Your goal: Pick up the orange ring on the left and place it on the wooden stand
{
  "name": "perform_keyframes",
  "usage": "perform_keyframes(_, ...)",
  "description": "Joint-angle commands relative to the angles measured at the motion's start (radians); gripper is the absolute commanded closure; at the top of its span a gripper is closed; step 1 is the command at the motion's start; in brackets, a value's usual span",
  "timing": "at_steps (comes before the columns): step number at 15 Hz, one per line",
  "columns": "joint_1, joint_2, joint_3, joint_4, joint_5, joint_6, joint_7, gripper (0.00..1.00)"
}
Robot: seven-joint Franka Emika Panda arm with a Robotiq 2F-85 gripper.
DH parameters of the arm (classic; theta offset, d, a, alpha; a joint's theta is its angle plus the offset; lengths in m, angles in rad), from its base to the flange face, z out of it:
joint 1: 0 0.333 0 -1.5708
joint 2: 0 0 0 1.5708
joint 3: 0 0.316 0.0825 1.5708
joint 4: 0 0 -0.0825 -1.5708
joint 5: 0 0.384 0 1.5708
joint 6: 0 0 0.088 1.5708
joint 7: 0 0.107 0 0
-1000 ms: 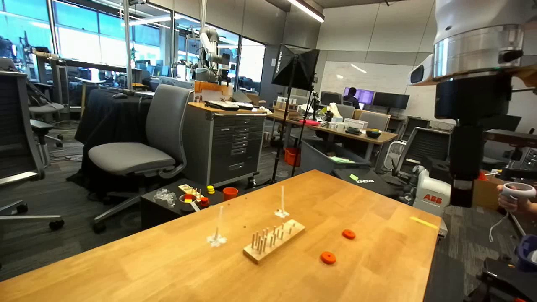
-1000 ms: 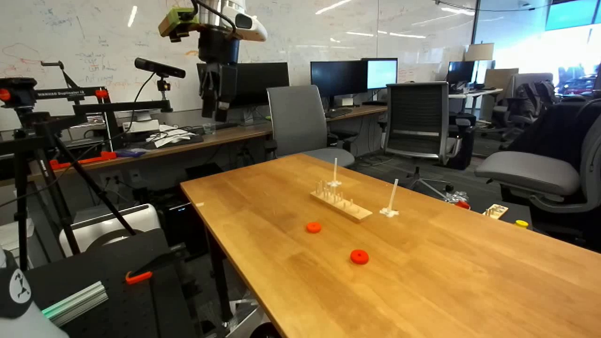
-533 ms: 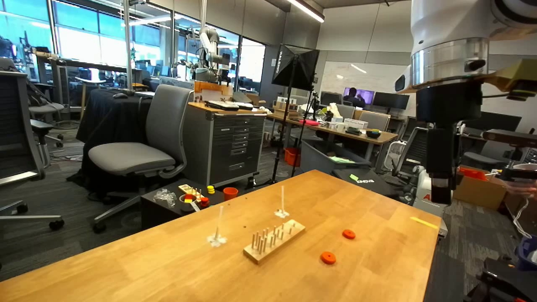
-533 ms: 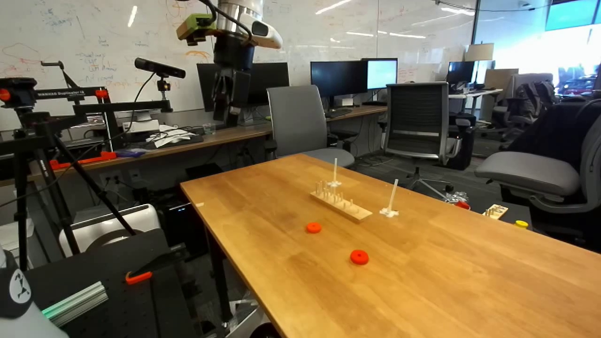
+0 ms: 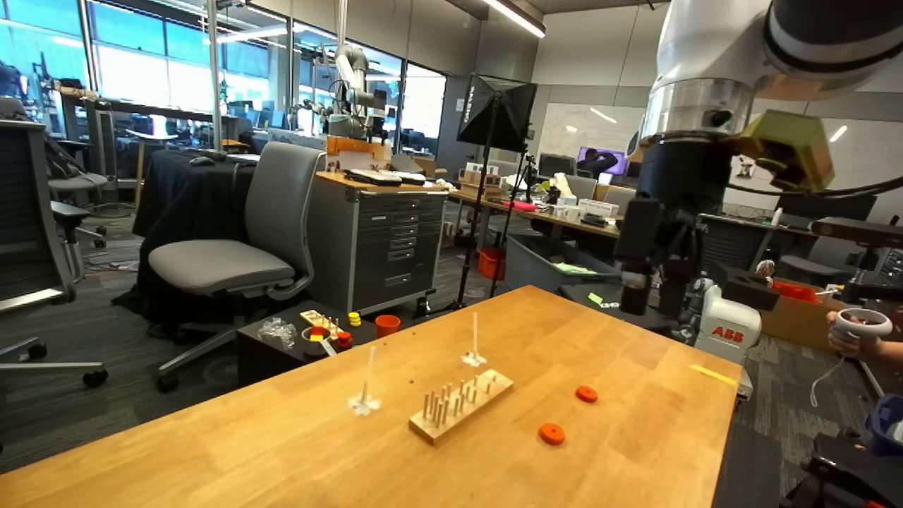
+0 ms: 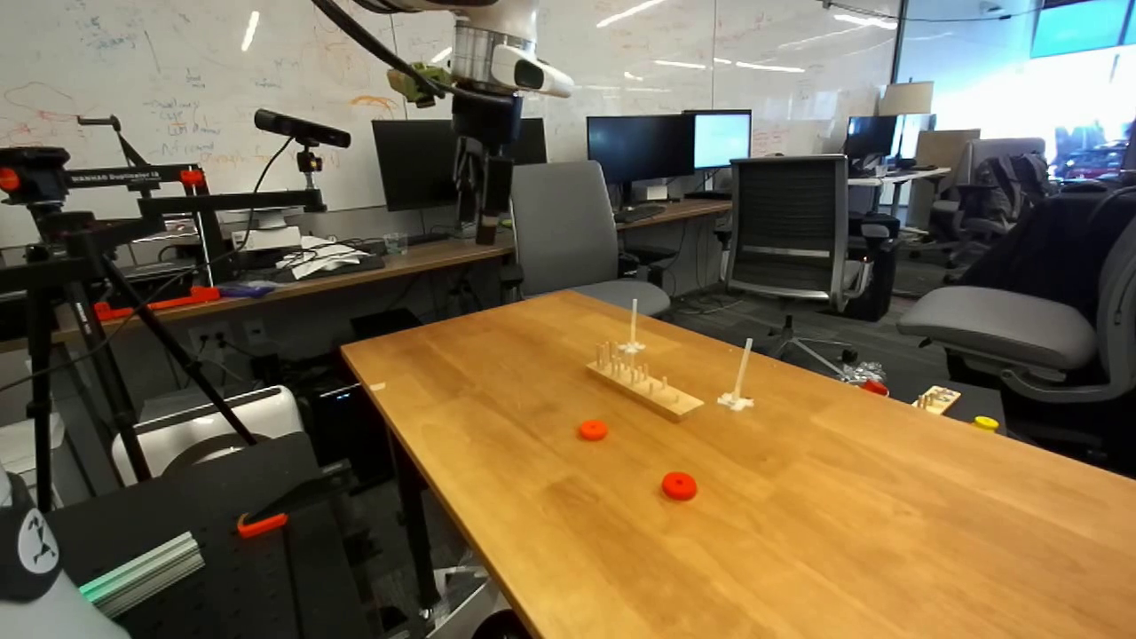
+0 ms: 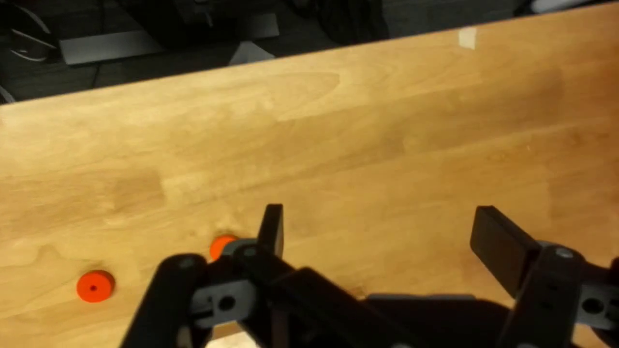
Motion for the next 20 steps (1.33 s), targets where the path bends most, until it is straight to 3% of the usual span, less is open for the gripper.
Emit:
perform_keyframes(1,-0.011,0.072,-0.031,0.045,0.121,0.162,-0.042,0.0)
perform_keyframes(5,-0.056,0.13,-0.07,0.061,-0.043,0.229,0.045,0.0)
perform_keyframes(9,-0.091,0.181,-0.123,0.085,-0.27,0.187,0.144,0.0)
perform_keyframes(11,-0.09,0.166,-0.124,0.05,-0.227,0.212,0.102,0.0)
perform_keyframes(15,-0.091,0.191,-0.131,0.067,-0.244,0.212,0.11,0.0)
perform_keyframes(20,-0.051,0.296,-0.121,0.114,-0.293,0.248,0.202,0.0)
